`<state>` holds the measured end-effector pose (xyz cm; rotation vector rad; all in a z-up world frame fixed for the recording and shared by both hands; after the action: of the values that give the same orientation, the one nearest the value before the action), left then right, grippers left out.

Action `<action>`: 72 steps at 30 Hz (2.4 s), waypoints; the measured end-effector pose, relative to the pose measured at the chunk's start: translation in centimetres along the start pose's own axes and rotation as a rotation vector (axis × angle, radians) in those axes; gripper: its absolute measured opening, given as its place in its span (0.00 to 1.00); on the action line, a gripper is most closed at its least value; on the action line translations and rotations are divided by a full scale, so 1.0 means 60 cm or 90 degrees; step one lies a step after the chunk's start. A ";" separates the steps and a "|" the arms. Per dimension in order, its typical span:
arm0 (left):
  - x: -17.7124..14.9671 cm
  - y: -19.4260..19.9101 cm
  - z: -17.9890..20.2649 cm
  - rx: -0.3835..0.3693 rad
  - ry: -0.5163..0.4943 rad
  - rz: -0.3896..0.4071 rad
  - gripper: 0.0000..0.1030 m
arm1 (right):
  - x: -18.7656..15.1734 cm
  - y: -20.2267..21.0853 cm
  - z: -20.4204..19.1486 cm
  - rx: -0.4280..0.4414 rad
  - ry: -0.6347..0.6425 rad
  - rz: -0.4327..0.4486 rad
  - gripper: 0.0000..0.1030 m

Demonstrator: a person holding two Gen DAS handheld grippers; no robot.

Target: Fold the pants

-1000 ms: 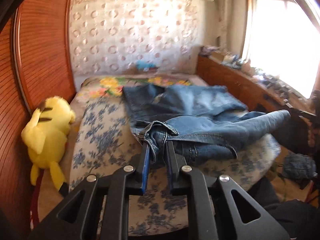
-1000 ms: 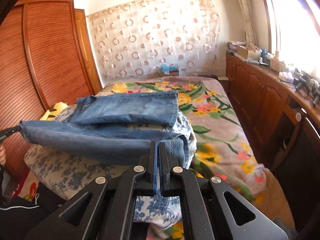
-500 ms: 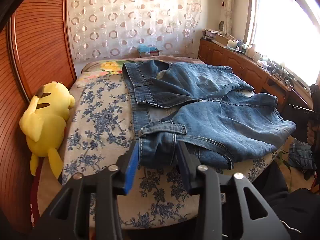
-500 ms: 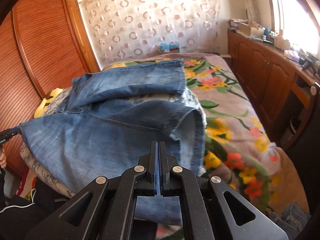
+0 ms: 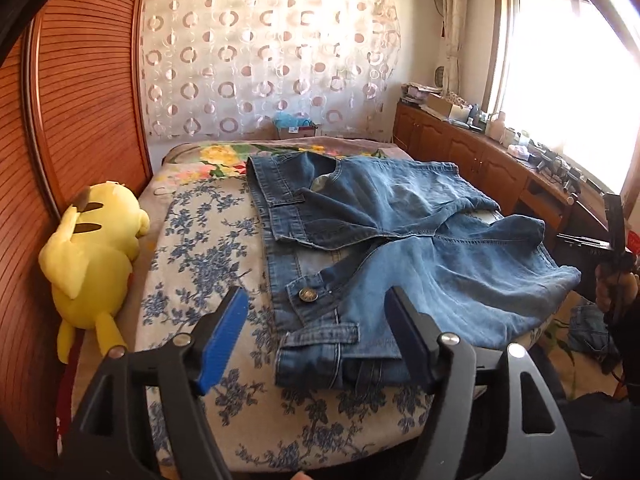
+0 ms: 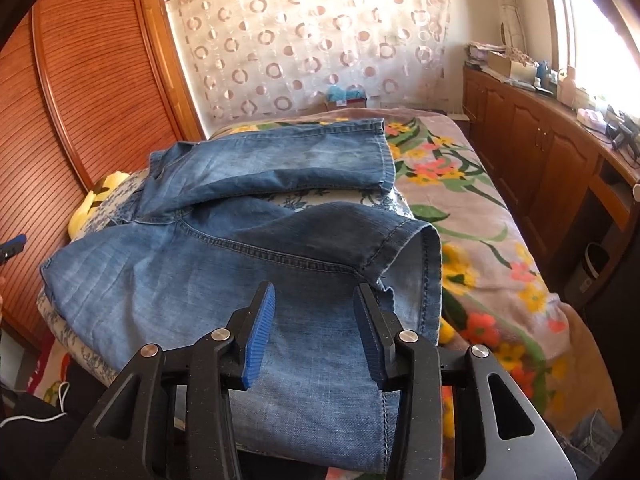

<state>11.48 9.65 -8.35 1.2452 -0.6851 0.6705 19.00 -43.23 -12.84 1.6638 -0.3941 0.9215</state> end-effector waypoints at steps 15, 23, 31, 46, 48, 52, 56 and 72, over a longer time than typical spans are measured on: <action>0.038 -0.130 -0.007 -0.013 -0.036 -0.074 0.60 | 0.021 -0.061 0.028 -0.026 0.012 -0.028 0.51; 0.005 -0.217 -0.031 -0.007 -0.060 -0.169 0.48 | 0.025 -0.102 0.046 -0.026 0.019 -0.056 0.53; -0.027 -0.259 -0.041 -0.002 -0.059 -0.222 0.47 | 0.024 -0.126 0.054 -0.024 0.019 -0.081 0.55; 0.044 -0.213 -0.023 0.006 -0.087 -0.133 0.00 | 0.024 -0.149 0.068 -0.019 0.009 -0.114 0.44; 0.059 -0.215 -0.032 0.007 -0.083 -0.124 0.00 | 0.026 -0.149 0.070 -0.019 0.011 -0.121 0.21; 0.072 -0.229 -0.039 0.016 -0.082 -0.121 0.00 | 0.034 -0.140 0.077 -0.010 0.015 -0.105 0.06; 0.088 -0.241 -0.052 0.026 -0.070 -0.108 0.00 | 0.063 -0.119 0.083 -0.032 0.021 -0.057 0.04; 0.063 -0.275 -0.064 0.046 -0.043 -0.118 0.08 | 0.099 -0.179 0.090 -0.097 0.026 -0.061 0.20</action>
<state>26.98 10.55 -16.12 1.3852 -0.5968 0.5055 32.04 -43.74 -15.87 1.5098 -0.3462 0.8322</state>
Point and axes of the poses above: each gripper's, at about its wrist camera, not at the fingertips, and y roughly against the way its jaws point, z to its right, x to its top, the point moved 9 cm from there along -y, roughly the way its jaws point, and after that the axes turned 6 degrees about y, right-handed, at the moved point
